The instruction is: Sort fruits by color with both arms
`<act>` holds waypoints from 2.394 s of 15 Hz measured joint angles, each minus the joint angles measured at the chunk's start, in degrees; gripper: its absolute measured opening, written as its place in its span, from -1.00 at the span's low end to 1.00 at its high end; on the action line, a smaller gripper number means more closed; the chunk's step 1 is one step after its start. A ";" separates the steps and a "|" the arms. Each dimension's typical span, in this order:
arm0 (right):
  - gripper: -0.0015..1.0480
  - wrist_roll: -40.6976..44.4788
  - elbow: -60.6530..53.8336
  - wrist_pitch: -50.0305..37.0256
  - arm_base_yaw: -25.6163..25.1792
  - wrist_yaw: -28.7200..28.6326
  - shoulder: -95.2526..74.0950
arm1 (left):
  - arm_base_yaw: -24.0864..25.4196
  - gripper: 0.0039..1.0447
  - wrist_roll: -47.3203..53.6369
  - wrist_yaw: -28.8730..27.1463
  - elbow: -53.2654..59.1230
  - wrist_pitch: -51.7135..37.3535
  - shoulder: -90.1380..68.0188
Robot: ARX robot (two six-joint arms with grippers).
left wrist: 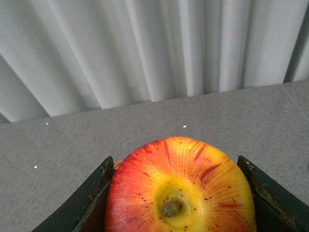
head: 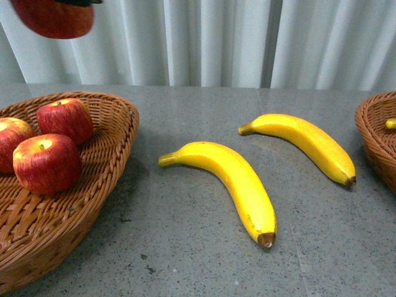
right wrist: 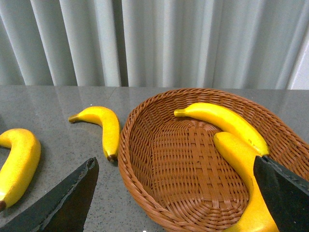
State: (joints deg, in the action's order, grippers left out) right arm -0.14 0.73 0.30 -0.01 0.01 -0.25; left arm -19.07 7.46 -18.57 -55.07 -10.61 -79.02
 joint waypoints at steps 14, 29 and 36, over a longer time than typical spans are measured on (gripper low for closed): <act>0.87 0.00 0.00 0.00 0.00 0.00 0.00 | 5.57 0.75 -4.07 6.82 5.46 -6.64 -10.21; 0.87 0.00 0.00 0.00 0.00 0.00 0.00 | 13.51 -0.73 -7.08 13.22 38.49 -11.76 39.45; 0.87 0.00 0.00 0.00 0.00 0.00 0.00 | 19.02 -0.98 -7.30 18.56 48.96 -10.45 51.54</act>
State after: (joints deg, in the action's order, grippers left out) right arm -0.14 0.73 0.30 -0.01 0.01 -0.25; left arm -0.05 0.16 -0.01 -6.11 -21.06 -27.49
